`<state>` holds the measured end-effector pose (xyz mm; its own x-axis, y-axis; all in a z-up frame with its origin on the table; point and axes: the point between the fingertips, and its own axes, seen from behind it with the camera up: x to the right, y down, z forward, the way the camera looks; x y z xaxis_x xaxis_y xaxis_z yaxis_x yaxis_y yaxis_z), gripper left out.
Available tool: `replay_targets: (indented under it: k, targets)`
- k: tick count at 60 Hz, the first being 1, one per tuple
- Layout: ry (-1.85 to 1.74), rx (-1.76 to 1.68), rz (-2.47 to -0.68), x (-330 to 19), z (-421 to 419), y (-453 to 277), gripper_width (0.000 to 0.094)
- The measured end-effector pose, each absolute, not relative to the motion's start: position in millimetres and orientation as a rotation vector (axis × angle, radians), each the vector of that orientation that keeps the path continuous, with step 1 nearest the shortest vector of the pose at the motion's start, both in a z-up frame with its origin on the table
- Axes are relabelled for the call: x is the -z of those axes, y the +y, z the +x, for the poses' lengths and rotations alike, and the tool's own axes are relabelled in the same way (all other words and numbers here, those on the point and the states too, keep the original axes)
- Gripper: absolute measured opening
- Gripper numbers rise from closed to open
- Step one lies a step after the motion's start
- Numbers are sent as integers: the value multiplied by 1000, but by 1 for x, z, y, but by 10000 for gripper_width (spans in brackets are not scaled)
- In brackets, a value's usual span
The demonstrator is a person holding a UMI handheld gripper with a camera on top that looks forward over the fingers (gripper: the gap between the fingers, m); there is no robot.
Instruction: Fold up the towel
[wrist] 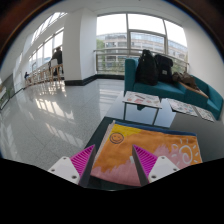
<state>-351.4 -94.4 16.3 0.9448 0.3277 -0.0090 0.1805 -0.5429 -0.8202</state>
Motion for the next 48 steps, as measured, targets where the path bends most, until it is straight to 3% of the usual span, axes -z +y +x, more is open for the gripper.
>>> replay_targets:
  k: [9,12,16,19,22,31,40,48]
  targets:
    - [-377,-140,-2163,-1,-365,-66,603]
    - [-402,-122,-2161,0,-366,-65,483]
    - [-392,-125,-2171,6,-372,-71,391]
    - [-399,-112,-2168,8,-371,-71,258]
    - [-384,-53,-2159,4,-357,-64,46]
    - [-342,-125,-2174,-5,-355,-65,40]
    - [-259,-181,-2105,-70,-317,-59,39]
    - [-133,-147,-2094,-96,-237,-56,40]
